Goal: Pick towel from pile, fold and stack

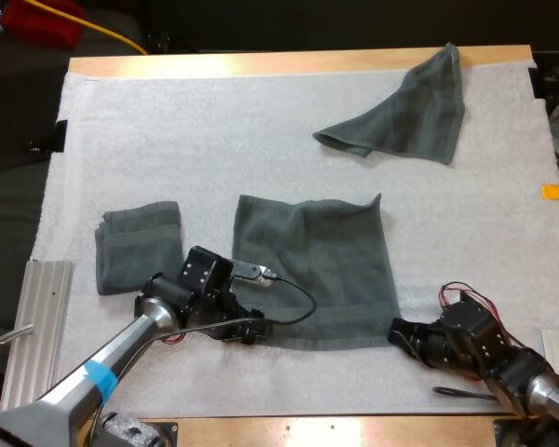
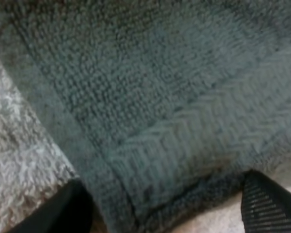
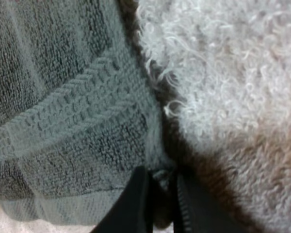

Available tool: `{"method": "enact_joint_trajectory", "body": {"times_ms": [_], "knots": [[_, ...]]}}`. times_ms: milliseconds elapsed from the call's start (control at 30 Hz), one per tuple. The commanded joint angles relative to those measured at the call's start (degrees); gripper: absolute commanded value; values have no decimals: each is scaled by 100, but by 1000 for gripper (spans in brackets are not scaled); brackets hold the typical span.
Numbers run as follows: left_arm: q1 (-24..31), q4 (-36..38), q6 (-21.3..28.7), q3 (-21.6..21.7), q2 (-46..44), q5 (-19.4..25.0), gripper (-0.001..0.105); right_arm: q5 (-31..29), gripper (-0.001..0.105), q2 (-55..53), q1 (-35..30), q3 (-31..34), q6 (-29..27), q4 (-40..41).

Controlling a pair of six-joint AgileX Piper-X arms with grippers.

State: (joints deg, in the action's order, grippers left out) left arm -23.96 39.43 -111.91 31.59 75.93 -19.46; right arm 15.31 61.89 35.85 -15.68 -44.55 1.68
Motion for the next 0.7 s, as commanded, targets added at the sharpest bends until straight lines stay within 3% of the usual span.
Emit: {"method": "enact_joint_trajectory", "body": {"times_ms": [0, 167, 333, 667], "knots": [[-1, -78, 37, 2, 75, 42, 64, 129, 2, 31, -23, 20, -63, 244], [-1, -60, 37, 2, 243, -242, 62, 129, 2, 31, -23, 20, -63, 244], [-1, -26, 37, 2, 251, -607, 48, 129, 2, 31, -23, 20, -63, 244], [-1, 650, 430, 2, 251, -572, 47, 118, 2, 31, -23, 20, -63, 244]]}}
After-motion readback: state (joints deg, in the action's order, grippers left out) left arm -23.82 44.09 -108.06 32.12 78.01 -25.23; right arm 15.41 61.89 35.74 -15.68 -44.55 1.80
